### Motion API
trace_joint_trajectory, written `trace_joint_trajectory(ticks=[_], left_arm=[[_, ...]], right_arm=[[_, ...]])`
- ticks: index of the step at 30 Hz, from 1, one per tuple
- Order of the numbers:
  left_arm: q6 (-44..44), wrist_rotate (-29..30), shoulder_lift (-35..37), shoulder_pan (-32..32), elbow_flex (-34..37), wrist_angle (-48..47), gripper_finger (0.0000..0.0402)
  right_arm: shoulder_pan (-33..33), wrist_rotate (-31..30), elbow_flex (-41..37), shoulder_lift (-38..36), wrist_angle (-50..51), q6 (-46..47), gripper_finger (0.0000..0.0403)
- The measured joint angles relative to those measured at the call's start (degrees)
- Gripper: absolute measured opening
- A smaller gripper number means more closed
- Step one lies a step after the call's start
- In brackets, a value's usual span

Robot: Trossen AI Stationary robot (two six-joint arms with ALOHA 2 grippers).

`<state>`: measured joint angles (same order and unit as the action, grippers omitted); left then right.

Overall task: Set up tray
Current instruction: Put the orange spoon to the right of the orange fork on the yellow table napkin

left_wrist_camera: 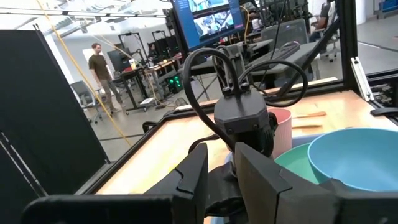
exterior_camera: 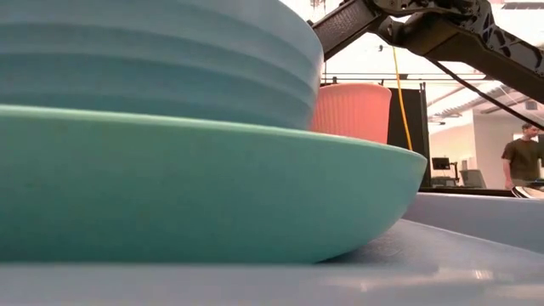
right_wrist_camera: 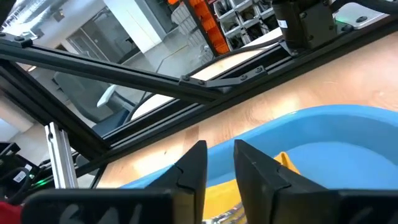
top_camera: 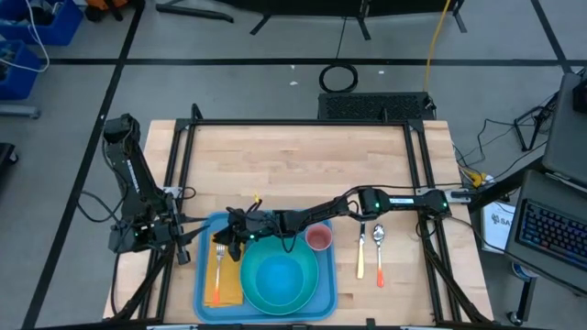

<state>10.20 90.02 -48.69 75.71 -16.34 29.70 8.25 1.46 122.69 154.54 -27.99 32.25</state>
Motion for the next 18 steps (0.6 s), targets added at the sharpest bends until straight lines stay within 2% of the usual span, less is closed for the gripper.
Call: trace_joint_trajectory(ticks=[4, 8, 13, 18], left_arm=[[0.0, 0.0, 0.0, -0.01, 0.0, -0.01, 0.0088], [0.0, 0.0, 0.0, -0.01, 0.0, 0.01, 0.0088], [-0.44, 0.0, 0.0, 0.01, 0.0, 0.01, 0.0088], [-2.74, -0.01, -0.02, 0.01, 0.0, -1.77, 0.0088]], right_arm=[[0.0, -0.12, 0.0, 0.0, -0.33, -0.67, 0.0095], [0.53, -0.34, -0.04, 0.0, -4.02, -6.01, 0.0104], [1.11, 0.47, -0.05, -0.74, -7.96, -11.7, 0.0101], [1.35, 3.31, -0.09, -3.26, -6.14, -15.02, 0.0094]])
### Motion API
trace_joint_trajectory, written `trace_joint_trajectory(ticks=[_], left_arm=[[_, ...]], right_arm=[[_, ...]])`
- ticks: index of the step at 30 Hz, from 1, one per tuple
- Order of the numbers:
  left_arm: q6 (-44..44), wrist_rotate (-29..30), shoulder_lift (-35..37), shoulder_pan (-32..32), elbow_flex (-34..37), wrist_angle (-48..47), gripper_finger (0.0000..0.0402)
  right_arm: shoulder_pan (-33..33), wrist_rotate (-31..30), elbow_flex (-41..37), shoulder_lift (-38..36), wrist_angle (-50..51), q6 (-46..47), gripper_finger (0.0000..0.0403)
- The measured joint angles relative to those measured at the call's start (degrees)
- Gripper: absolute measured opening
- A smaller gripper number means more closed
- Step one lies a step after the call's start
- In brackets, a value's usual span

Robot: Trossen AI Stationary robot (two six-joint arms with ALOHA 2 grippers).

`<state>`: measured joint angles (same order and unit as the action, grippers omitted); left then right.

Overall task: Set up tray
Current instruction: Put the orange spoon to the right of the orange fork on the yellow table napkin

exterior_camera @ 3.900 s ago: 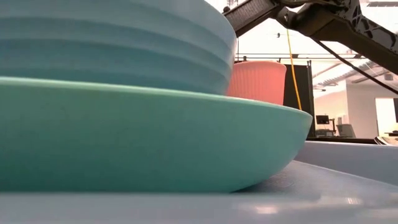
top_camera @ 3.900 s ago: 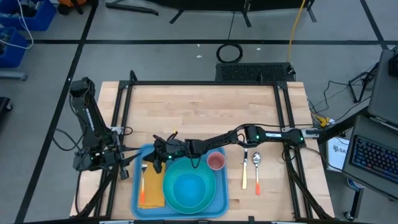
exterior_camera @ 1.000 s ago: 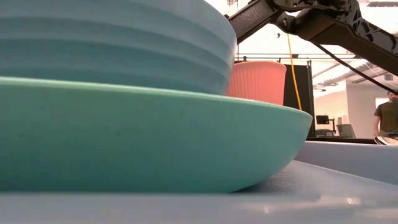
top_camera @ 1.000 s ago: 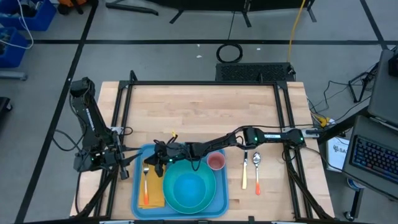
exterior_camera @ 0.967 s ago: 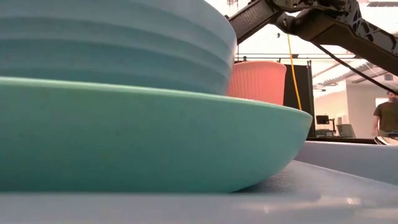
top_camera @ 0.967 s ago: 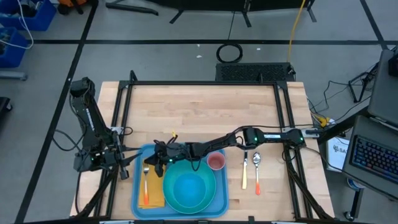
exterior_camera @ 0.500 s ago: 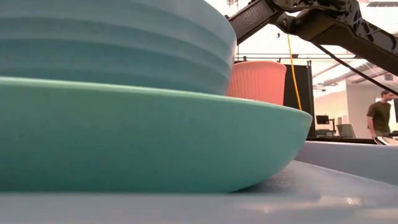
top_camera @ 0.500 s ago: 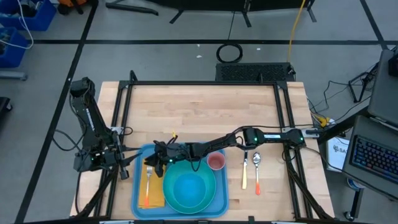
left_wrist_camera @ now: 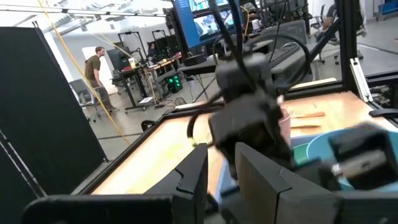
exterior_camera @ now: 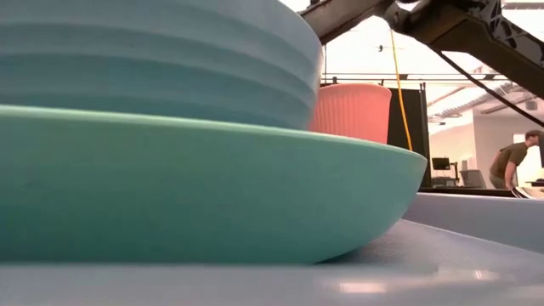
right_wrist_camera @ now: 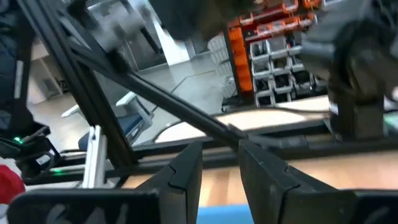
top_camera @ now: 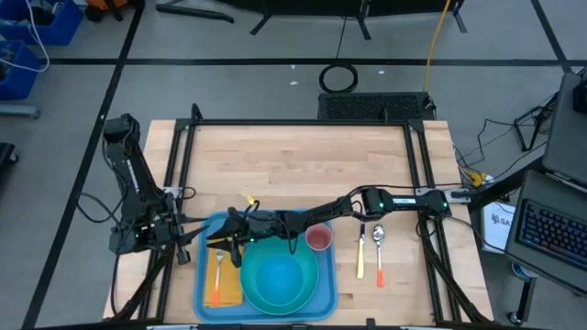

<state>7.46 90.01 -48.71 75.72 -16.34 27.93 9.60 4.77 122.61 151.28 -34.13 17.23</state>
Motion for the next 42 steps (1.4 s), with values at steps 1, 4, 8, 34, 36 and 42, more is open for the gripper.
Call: trace_joint_trajectory(ticks=[1, 4, 8, 34, 36, 42], left_arm=[[-0.72, -0.01, 0.0, 0.0, 0.0, -0.52, 0.0088], [-2.29, -0.02, 0.0, 0.0, 0.0, -2.05, 0.0088], [-4.02, -0.04, -0.02, 0.0, -0.01, -2.44, 0.0088], [-11.03, -3.92, -0.04, 0.04, -0.02, -6.92, 0.0088], [-11.33, -5.3, -0.04, 0.04, -0.01, -6.92, 0.0088], [-12.09, -7.55, -0.04, 0.04, -0.01, -6.94, 0.0088]], right_arm=[[0.17, 0.19, 0.0, -0.54, 0.11, -0.53, 0.0094], [0.68, 1.3, 0.0, -2.22, 1.82, -3.45, 0.0094], [1.21, 0.8, 0.0, -6.7, 11.77, -7.62, 0.0094], [8.66, -43.72, 0.0, -37.29, 99.64, 24.76, 0.0093], [9.39, -42.89, 0.0, -38.04, 104.33, 31.64, 0.0093], [10.38, -36.22, -0.27, -37.92, 121.11, 49.48, 0.0093]])
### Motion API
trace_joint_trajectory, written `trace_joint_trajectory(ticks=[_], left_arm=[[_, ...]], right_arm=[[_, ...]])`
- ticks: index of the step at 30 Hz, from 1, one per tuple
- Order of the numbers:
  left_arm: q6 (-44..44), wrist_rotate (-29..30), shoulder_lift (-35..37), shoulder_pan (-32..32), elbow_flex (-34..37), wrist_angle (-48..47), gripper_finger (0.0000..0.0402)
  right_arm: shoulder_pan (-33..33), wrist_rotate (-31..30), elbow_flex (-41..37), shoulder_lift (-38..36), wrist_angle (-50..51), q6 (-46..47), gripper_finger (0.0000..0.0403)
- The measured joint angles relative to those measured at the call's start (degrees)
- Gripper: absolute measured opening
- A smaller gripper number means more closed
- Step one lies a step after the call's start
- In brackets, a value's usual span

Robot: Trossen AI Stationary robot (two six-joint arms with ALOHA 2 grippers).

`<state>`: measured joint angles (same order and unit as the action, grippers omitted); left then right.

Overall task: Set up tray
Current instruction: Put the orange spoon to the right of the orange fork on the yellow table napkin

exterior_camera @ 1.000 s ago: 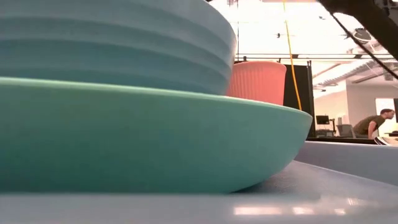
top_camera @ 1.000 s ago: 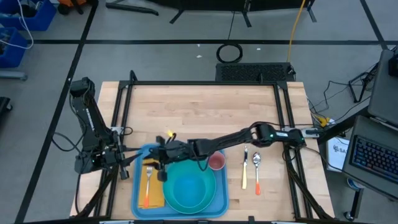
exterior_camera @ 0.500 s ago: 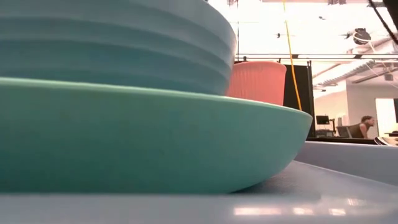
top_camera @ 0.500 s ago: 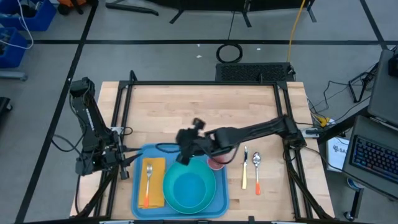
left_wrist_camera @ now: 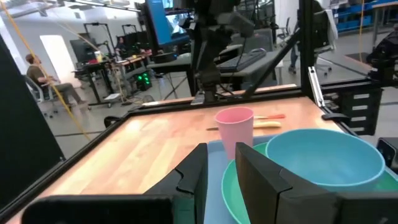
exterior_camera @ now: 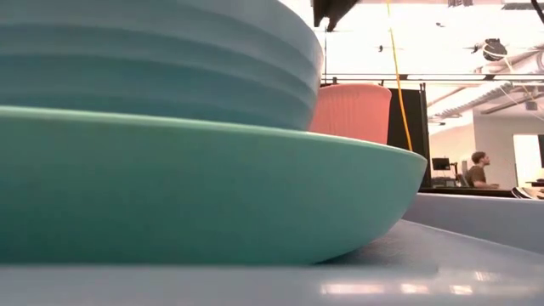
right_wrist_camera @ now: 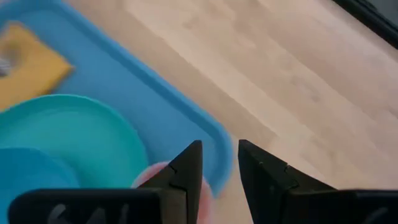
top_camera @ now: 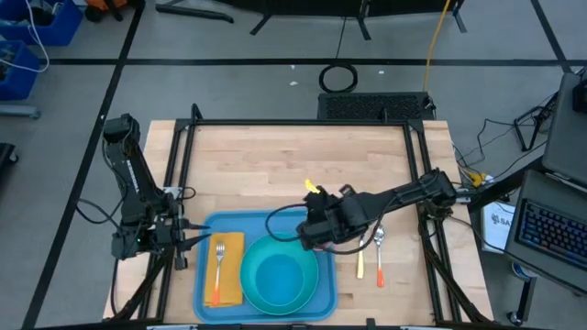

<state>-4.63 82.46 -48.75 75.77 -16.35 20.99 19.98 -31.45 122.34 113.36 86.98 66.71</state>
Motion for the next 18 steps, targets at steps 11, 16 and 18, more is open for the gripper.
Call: trace_joint_trajectory(ticks=[11, 16, 18], left_arm=[[3.19, 0.08, 0.0, -0.39, 0.01, -0.26, 0.0088], [3.45, 0.09, 0.01, -2.03, 0.0, -0.22, 0.0088], [4.06, 0.07, 0.0, -2.69, 0.0, -0.23, 0.0088]], right_arm=[[3.47, 8.62, -14.48, -1.92, 2.89, 16.03, 0.0093], [5.85, 9.18, -23.79, -5.84, 3.02, 24.38, 0.0093], [7.12, 10.17, -27.22, -7.79, 3.0, 28.6, 0.0093]])
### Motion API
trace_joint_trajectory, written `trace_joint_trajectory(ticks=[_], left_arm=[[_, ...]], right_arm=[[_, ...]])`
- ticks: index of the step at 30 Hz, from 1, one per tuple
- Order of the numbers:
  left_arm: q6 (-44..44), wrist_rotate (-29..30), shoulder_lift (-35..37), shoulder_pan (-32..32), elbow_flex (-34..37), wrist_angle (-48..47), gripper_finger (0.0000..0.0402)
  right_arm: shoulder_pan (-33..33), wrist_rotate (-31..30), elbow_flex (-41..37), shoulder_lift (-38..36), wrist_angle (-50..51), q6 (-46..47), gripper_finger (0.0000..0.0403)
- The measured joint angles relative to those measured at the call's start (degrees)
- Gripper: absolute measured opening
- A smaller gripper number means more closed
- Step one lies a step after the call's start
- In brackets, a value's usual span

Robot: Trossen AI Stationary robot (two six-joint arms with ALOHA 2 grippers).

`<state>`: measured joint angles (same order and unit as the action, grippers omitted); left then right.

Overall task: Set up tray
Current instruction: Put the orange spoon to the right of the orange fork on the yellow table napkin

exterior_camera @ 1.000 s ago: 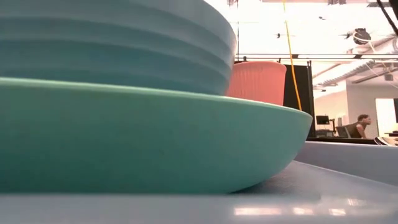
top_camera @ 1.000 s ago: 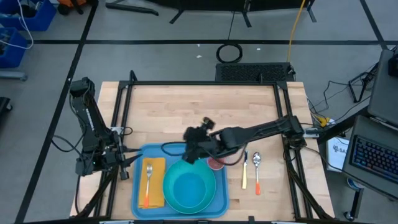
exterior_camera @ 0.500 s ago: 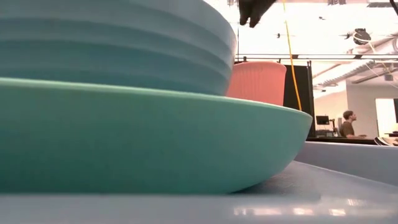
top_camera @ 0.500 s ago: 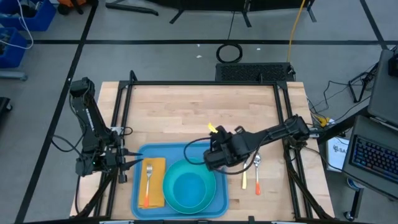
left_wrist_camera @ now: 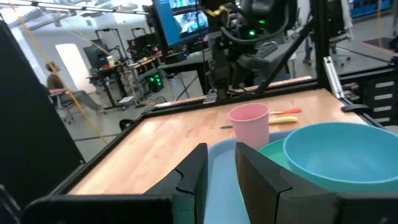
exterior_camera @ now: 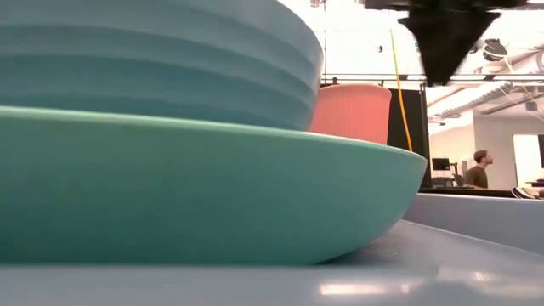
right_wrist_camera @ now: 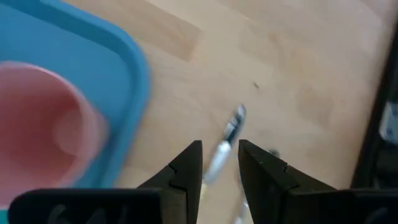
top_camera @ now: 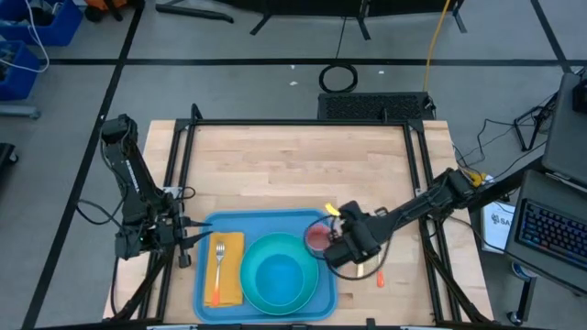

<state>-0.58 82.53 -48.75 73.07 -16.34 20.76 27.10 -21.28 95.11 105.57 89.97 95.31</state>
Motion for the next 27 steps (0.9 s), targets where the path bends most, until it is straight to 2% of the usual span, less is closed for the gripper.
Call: trace_joint_trajectory(ticks=[4, 7, 16, 20, 27], left_arm=[[0.07, -0.05, 0.0, -0.9, -0.01, -0.01, 0.0088], [-0.22, -0.51, 0.0, -1.15, 0.0, -0.01, 0.0088], [-1.9, -0.6, 0.0, -1.11, -0.02, -0.13, 0.0088], [-3.12, -0.6, 0.0, -1.11, -0.01, -1.56, 0.0088], [-4.67, -0.62, 0.0, -1.11, -0.01, -2.71, 0.0088]], right_arm=[[2.69, 0.98, -7.65, -4.34, -2.39, 7.75, 0.0093], [4.05, 6.29, -14.58, -7.63, -7.84, 12.23, 0.0093], [5.66, 14.06, -32.93, -13.84, -28.5, 16.08, 0.0093], [5.72, 16.94, -37.39, -15.25, -33.75, 16.85, 0.0093], [6.38, 19.0, -39.35, -15.49, -35.19, 18.71, 0.0093]])
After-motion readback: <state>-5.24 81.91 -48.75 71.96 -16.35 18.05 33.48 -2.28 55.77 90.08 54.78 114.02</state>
